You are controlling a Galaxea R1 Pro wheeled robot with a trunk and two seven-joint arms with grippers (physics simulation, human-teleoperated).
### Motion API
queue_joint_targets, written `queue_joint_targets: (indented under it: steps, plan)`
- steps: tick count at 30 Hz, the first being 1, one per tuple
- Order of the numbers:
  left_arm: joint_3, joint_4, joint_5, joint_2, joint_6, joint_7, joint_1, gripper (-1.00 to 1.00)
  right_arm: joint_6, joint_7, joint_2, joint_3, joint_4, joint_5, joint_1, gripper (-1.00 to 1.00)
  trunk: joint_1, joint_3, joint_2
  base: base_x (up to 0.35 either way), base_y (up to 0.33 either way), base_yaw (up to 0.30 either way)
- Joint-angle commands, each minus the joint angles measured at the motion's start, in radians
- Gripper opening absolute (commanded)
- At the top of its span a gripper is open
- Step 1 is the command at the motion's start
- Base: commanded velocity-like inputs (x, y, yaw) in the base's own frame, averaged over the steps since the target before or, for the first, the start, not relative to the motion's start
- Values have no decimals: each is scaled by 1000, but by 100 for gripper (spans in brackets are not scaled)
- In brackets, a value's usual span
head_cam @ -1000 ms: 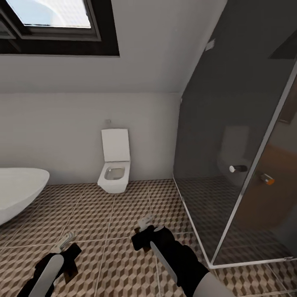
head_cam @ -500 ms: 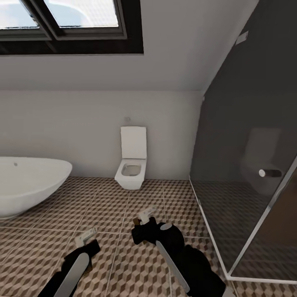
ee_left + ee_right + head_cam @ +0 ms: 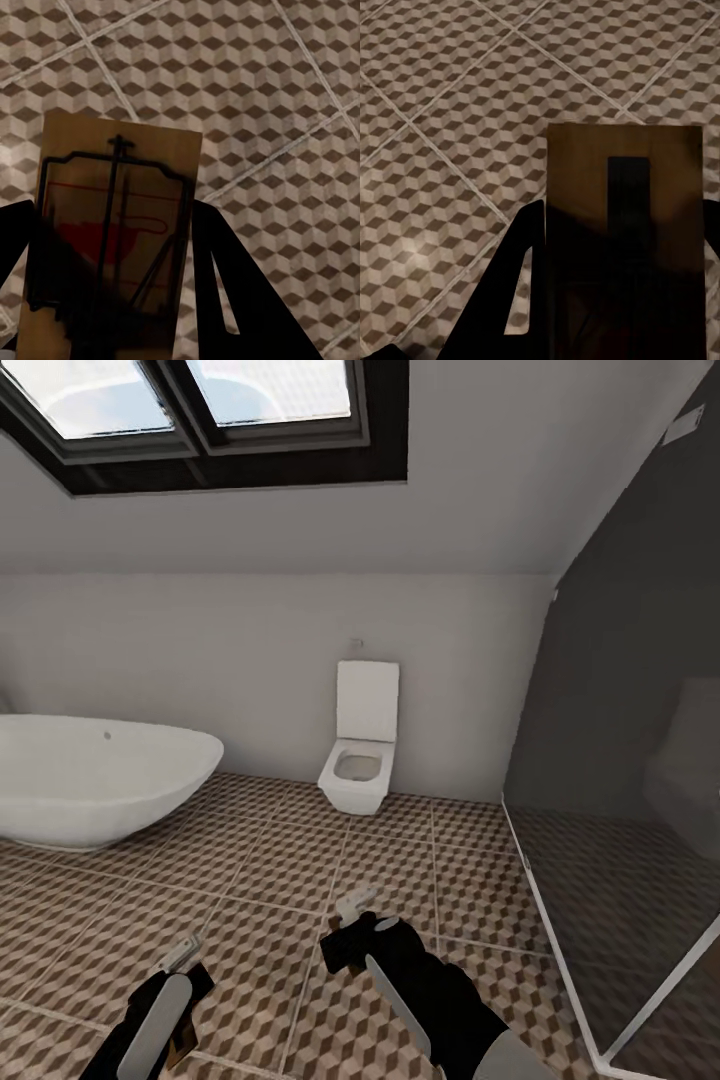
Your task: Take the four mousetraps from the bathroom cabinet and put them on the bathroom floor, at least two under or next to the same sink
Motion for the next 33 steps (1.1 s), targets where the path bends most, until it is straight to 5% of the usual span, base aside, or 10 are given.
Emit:
queue_joint_targets:
  steps: [1, 33]
  plan:
    - [-6, 1, -4, -1, 3, -3, -3, -100, -3, 2, 0, -1, 0, -2, -1, -100, 4, -3, -7, 0, 0, 286]
    - [-40, 3, -8, -3, 8, 8, -15, -100, -13, 0, 0, 7, -1, 3, -5, -100, 127, -108, -231, 0, 0, 286]
